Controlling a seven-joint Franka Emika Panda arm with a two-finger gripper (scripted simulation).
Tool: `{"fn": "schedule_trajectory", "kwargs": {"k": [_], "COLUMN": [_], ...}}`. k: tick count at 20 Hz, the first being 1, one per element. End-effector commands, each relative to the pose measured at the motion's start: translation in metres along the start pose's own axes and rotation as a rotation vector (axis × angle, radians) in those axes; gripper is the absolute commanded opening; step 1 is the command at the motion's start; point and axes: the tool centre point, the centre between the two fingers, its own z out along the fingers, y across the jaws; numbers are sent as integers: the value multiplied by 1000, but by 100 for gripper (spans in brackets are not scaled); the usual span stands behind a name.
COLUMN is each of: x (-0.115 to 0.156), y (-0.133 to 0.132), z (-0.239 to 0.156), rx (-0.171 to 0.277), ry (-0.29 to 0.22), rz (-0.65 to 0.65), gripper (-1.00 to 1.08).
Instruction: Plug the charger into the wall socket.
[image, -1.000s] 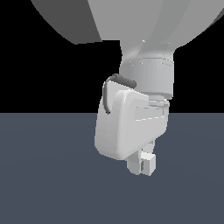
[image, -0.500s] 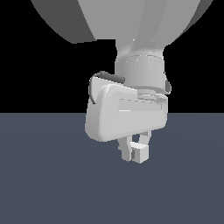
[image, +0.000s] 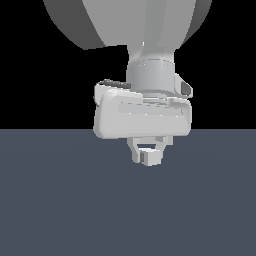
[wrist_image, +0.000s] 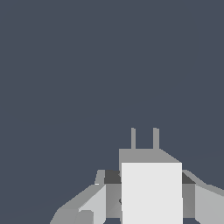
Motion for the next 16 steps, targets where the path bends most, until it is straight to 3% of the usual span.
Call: {"fn": "schedule_trajectory", "kwargs": {"k": [1,16], "x": [8,45], "y": [4,40], "z": [-5,-37], "rx": [-3,-20], "ry": [0,0], "rz": [73,500], "gripper": [-100,-100]}}
